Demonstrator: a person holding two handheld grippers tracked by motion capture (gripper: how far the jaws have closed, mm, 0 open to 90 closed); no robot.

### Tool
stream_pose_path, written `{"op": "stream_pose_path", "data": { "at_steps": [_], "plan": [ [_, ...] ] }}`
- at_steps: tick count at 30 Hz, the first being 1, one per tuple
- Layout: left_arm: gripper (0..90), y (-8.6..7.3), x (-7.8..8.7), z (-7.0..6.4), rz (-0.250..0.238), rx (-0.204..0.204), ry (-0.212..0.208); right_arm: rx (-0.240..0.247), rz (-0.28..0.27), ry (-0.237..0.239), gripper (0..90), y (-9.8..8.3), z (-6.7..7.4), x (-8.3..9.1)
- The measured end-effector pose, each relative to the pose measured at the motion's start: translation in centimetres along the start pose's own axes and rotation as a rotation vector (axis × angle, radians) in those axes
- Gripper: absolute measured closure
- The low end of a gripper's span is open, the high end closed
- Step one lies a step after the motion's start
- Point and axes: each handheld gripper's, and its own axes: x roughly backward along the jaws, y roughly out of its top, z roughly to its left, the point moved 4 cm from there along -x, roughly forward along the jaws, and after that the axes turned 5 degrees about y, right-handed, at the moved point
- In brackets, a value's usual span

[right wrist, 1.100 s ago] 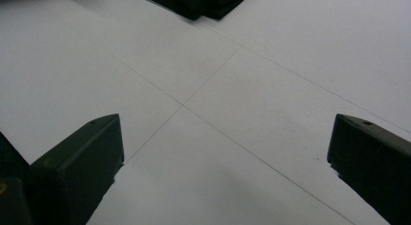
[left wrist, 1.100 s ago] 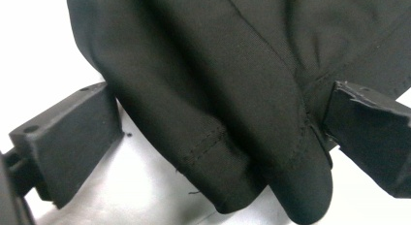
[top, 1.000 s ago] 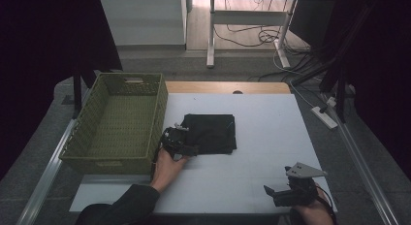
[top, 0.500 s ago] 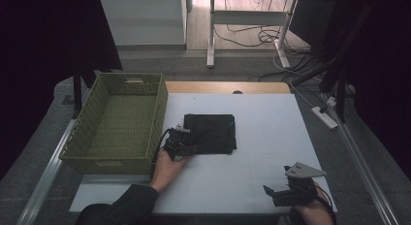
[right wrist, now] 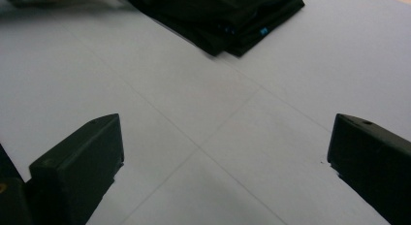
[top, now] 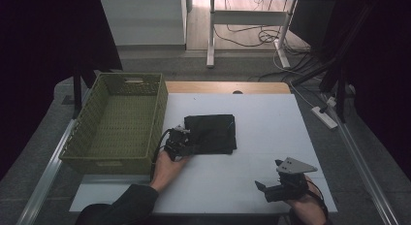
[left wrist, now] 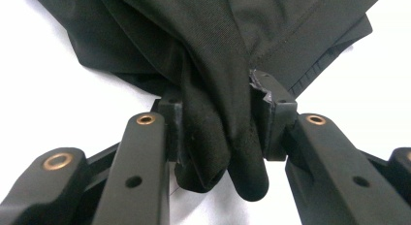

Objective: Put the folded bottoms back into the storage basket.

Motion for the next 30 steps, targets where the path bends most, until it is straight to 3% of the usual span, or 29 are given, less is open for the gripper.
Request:
{"op": "stream_pose_path", "data": {
  "at_steps": [6,13,22,30],
  "plan": [
    [62.8,0.0,0.0,0.0,-0.002,-0.01,-0.003,0.039,-0.023,0.037,0.2,0.9,0.3,-1.0],
    [62.5,0.0,0.0,0.0,-0.003,-0.014,-0.005,0.043,-0.041,0.072,0.2,1.8,0.3,-2.2],
    [62.6,-0.1,0.0,0.0,-0.009,-0.019,-0.006,-0.033,-0.089,0.079,0.2,3.7,-0.3,-3.6],
    [62.3,-0.2,-0.1,0.0,-0.027,-0.037,0.003,-0.061,-0.072,0.098,0.2,4.8,-1.1,-5.6]
  ]
}}
